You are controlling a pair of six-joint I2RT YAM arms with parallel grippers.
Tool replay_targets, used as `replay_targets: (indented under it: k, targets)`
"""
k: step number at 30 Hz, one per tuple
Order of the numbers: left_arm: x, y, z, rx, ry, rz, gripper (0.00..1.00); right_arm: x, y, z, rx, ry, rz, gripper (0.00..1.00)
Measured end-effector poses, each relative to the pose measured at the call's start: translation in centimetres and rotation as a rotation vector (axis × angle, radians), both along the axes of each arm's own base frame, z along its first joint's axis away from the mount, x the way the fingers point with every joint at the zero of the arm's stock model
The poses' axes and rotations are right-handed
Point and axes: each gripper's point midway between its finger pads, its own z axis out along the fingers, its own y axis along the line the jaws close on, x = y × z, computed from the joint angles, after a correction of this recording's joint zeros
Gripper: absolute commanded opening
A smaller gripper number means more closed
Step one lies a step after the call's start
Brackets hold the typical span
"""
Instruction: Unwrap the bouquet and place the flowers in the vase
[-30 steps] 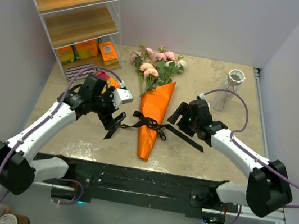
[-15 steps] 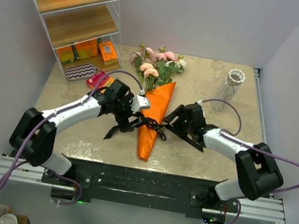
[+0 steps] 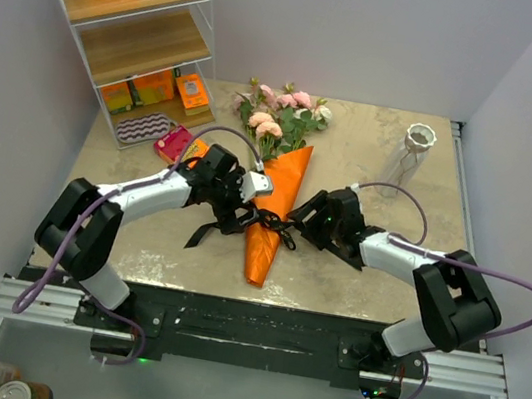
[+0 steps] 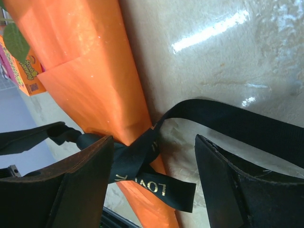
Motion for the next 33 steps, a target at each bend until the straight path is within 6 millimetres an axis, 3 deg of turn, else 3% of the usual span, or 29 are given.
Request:
replay_targets:
  k: [5, 7, 9, 10, 16, 25, 29, 32, 33]
  targets:
    - [-0.1, 0.1, -1.0, 0.010, 0.016, 0.001, 0.97, -0.4, -0.1, -0.5, 0.006, 0.008, 0.001, 0.71]
    - [0.0, 0.0, -1.0, 0.008, 0.012, 0.001, 0.86, -0.4, 0.0, -0.5, 0.013, 0.005, -0.002, 0.71]
    - [0.1, -0.1, -1.3, 0.007, 0.012, 0.001, 0.67, -0.4, 0.0, -0.7, 0.020, 0.004, -0.005, 0.70]
    - [0.2, -0.2, -1.4, 0.008, 0.015, 0.001, 0.64, -0.4, 0.0, -0.8, 0.023, 0.003, -0.007, 0.70]
    - [-0.1, -0.9, -2.7, 0.022, 0.044, -0.019, 0.59, -0.4, 0.2, -1.2, 0.046, -0.001, -0.012, 0.70]
    - [-0.7, -1.5, -2.7, 0.029, 0.040, -0.042, 0.30, 0.9, 1.0, -1.2, 0.051, -0.006, -0.014, 0.66]
    - [-0.6, -1.4, -2.4, 0.034, 0.024, -0.039, 0.12, 2.0, 1.6, -1.4, 0.056, -0.012, -0.017, 0.52]
    - [-0.6, -1.4, -1.9, 0.033, 0.010, -0.043, 0.03, 2.1, 1.6, -1.7, 0.058, -0.006, -0.027, 0.35]
    - [-0.6, -1.5, -1.7, 0.032, 0.006, -0.045, 0.01, 2.2, 1.6, -1.8, 0.058, -0.006, -0.030, 0.25]
